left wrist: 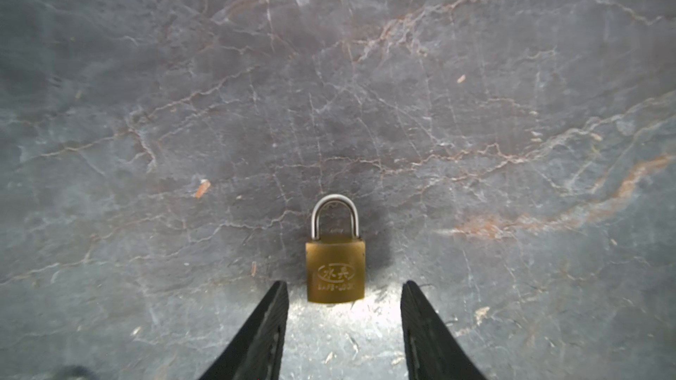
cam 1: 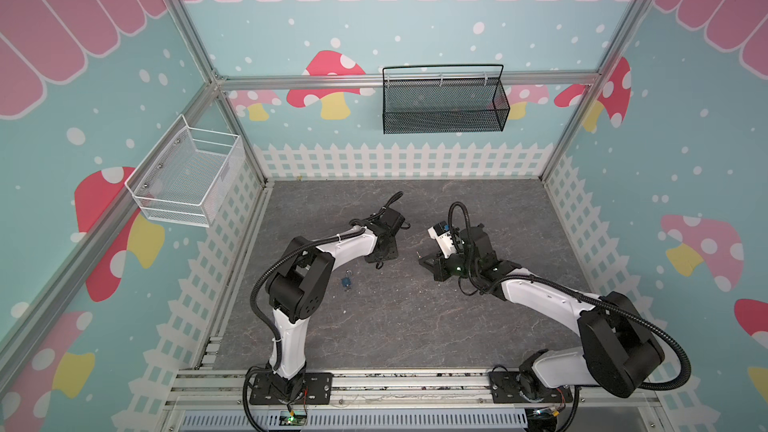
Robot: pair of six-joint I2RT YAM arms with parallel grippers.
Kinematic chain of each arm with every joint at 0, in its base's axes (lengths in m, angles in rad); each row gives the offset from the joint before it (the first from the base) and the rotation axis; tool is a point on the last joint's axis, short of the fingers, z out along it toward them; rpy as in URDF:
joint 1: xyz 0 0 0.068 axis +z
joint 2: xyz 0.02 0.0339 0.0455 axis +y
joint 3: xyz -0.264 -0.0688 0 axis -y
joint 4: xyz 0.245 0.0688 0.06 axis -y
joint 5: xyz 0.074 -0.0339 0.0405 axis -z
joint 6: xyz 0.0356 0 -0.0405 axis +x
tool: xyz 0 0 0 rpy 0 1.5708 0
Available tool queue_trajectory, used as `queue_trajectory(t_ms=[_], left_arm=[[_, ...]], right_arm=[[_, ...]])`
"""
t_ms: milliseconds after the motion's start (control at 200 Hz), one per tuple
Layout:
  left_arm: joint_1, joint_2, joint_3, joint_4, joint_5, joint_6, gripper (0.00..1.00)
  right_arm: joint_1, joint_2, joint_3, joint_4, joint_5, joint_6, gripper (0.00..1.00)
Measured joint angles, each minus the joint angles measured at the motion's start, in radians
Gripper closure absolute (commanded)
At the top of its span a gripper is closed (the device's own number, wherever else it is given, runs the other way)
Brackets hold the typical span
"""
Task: Unlock with the key
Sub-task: 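Move the left gripper over the brass padlock while the right gripper holds the key, then lower the left gripper and grasp the brass padlock body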
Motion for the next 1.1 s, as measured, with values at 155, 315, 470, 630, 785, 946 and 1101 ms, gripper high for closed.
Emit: queue_trajectory(t_ms=[155,315,470,630,785,946,1101], left_arm=[[0.000,0.023,0.025,-0.008,-0.011,0.000,0.53],[0.000,0.041,0.036,-0.017,-0.012,0.001,0.56],[0.000,0.048,0.041,-0.025,-0.014,0.001,0.57],[0.005,0.056,0.052,-0.028,-0.016,0.002,0.58],[0.018,0.061,0.058,-0.030,-0.014,0.010,0.62],[0.021,0.074,0.077,-0.031,-0.010,0.025,0.64],[0.018,0.076,0.077,-0.032,-0.012,0.036,0.65]], right_arm=[[0.000,0.013,0.000,0.000,0.000,-0.005,1.00],[0.000,0.019,0.000,0.000,0.000,-0.011,1.00],[0.000,0.021,0.000,0.000,0.000,-0.016,1.00],[0.000,0.027,0.000,0.000,0.000,-0.016,1.00],[0.000,0.034,0.000,0.000,0.000,-0.018,1.00],[0.000,0.043,0.000,0.000,-0.002,-0.021,1.00],[0.000,0.048,0.000,0.000,-0.004,-0.023,1.00]])
